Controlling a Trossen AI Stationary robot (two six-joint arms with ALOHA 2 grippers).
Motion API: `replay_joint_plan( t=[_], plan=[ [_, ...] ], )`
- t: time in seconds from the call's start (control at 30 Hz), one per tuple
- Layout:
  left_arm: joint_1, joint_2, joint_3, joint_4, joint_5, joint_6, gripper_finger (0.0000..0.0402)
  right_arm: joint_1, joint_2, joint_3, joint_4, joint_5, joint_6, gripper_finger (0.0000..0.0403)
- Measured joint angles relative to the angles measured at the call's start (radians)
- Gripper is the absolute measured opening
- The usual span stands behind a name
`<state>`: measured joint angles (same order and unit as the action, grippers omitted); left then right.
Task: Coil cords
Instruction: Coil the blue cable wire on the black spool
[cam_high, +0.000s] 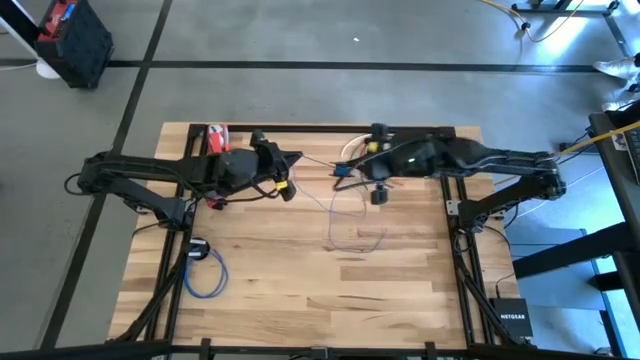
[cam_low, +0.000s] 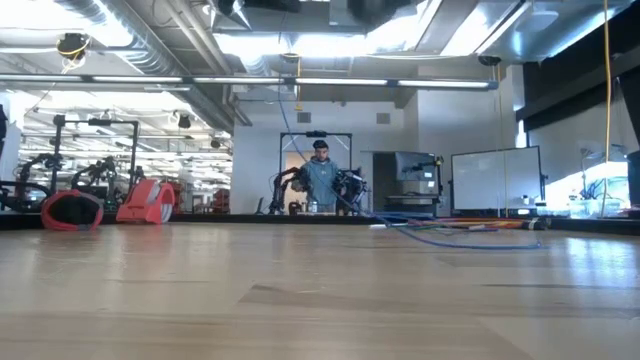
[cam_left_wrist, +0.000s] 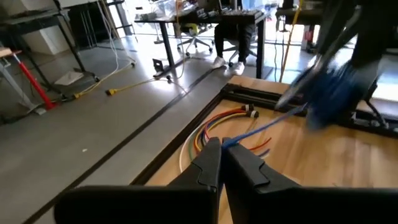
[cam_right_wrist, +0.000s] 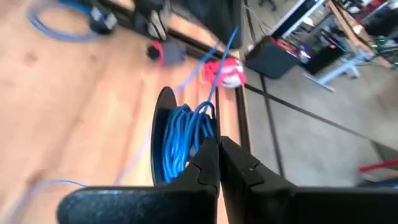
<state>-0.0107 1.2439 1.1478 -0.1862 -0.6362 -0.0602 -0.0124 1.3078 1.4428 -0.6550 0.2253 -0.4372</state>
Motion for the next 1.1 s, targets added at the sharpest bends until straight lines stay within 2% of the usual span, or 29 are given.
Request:
replay_joint_plan(
  t=[0.3,0.43,0.57,0.77,1.1],
  plan=[
    [0.000,0.002,0.001,0.004,0.021,-0.116,0.0004,-0.001,0.120,-0.113,0.351,0.228,-0.104,0.0005],
    [-0.003,0.033,0.003,0.031,0.023,-0.140,0.0004,-0.002,0.174,-0.117,0.524,0.234,-0.130,0.0005],
    [-0.004,0.073,0.004,0.073,0.022,-0.143,0.0004,-0.015,0.214,-0.119,0.616,0.239,-0.158,0.0005],
    [-0.014,0.119,0.007,0.145,0.022,-0.116,0.0004,-0.050,0.221,-0.121,0.722,0.140,-0.117,0.0005],
    [-0.068,0.096,0.007,0.223,0.025,-0.035,0.0004,-0.046,0.214,-0.054,0.717,0.138,-0.121,0.0005]
  ],
)
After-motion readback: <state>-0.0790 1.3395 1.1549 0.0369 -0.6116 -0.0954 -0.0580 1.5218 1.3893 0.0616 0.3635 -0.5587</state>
